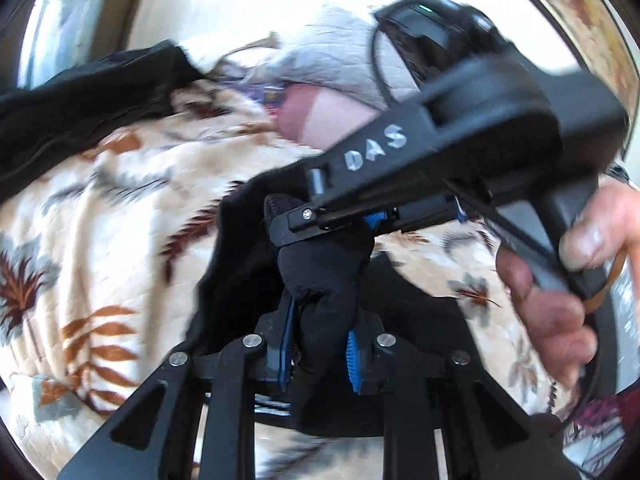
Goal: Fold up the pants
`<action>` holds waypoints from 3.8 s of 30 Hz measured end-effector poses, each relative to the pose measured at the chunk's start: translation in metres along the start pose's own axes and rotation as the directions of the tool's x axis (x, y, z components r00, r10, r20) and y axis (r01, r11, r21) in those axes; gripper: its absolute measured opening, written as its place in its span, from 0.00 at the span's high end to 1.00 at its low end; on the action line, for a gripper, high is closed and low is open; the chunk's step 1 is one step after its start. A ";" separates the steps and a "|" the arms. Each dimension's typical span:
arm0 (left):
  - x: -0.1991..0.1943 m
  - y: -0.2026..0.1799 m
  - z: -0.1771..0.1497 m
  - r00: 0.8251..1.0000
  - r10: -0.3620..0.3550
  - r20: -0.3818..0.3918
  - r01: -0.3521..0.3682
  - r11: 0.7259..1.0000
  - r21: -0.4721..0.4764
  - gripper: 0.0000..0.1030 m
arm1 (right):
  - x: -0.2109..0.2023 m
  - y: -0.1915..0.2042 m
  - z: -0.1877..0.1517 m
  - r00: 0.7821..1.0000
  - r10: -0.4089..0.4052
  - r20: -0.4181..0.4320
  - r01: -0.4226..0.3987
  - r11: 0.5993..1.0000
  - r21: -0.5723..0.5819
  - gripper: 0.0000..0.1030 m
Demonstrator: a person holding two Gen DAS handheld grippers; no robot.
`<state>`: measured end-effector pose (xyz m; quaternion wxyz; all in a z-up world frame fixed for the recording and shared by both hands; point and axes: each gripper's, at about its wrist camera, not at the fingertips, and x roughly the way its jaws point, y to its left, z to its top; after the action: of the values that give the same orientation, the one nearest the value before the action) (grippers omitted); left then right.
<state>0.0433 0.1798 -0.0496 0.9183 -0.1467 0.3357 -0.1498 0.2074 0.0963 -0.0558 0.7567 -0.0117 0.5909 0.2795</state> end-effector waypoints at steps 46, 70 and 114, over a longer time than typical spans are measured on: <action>0.014 -0.068 -0.018 0.976 -0.030 -0.214 0.046 0.997 0.070 0.35 | -0.036 -0.215 -0.227 0.857 0.148 0.494 -0.433 0.728 0.532 0.53; 0.092 -0.092 -0.058 0.924 0.059 -0.378 0.036 0.970 0.239 0.32 | -0.055 -0.215 -0.239 0.894 -0.040 0.447 -0.226 0.819 0.527 0.92; 0.126 -0.031 -0.018 0.875 -0.132 -0.465 0.120 0.991 -0.056 0.13 | -0.043 -0.267 -0.284 0.834 0.169 0.526 -0.501 0.631 0.593 0.27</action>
<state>0.1178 0.1015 -0.1237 0.7967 -0.1396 0.5386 -0.2359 0.0660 -0.2457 -0.1861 0.7421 0.4544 0.4645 0.1647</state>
